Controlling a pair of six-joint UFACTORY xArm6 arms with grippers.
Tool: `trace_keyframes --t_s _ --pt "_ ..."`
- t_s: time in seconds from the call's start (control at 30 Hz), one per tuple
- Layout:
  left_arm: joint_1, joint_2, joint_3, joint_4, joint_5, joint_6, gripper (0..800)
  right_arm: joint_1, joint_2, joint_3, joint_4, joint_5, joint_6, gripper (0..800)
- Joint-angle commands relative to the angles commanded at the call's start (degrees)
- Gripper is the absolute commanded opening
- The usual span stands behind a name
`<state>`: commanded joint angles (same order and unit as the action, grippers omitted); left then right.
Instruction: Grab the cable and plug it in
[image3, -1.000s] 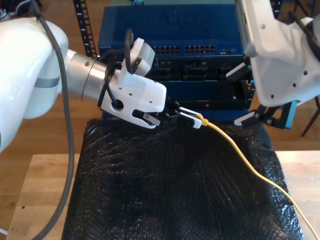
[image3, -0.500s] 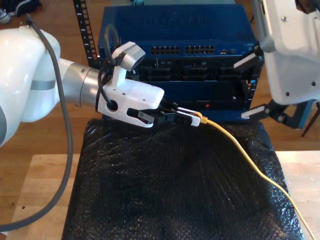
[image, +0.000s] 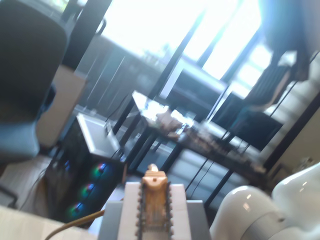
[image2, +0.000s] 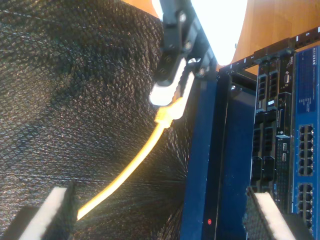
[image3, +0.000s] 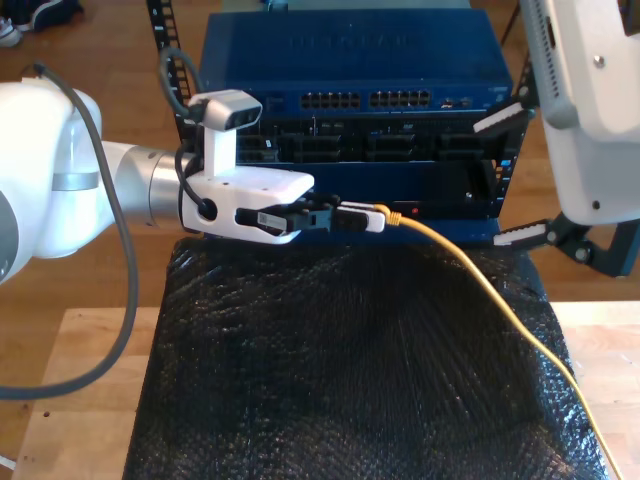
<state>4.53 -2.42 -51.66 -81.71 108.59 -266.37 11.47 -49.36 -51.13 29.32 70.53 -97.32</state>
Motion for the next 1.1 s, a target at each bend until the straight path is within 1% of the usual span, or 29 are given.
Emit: trace_keyframes --t_s 0.1,0.2,0.3,0.4,0.5,0.63,0.8,0.9,1.1 --pt "0.00 0.00 0.09 -0.18 0.79 0.09 8 1.14 -0.18 0.09 0.18 -0.09 0.00 783" --pt "-0.09 0.62 0.00 -1.23 2.99 0.00 8 2.90 -0.18 1.05 0.70 -1.49 0.00 786" --pt "0.00 1.41 0.00 -2.81 4.66 0.00 8 5.80 -0.70 2.99 1.85 -5.10 -0.09 786" --pt "-0.09 1.67 0.00 -3.08 5.89 0.00 8 8.18 -1.76 5.19 1.85 -9.76 -0.18 786" --pt "-0.09 2.02 0.00 -3.16 6.33 0.00 8 9.67 -2.02 5.98 1.85 -12.40 -0.18 786" --pt "-0.09 2.64 0.00 -3.69 8.09 0.00 8 9.93 -2.29 6.51 1.76 -13.98 -0.26 787" --pt "-0.09 2.81 0.00 -6.33 10.73 -0.09 8 10.11 -3.96 8.35 1.76 -17.05 -0.35 784" --pt "-0.09 2.81 0.00 -6.51 11.08 -0.26 8 10.11 -4.40 8.44 1.85 -17.32 -1.14 784" --pt "-0.09 3.78 0.00 -7.21 12.31 -0.53 8 10.46 -4.75 8.53 1.93 -18.90 -2.02 783"
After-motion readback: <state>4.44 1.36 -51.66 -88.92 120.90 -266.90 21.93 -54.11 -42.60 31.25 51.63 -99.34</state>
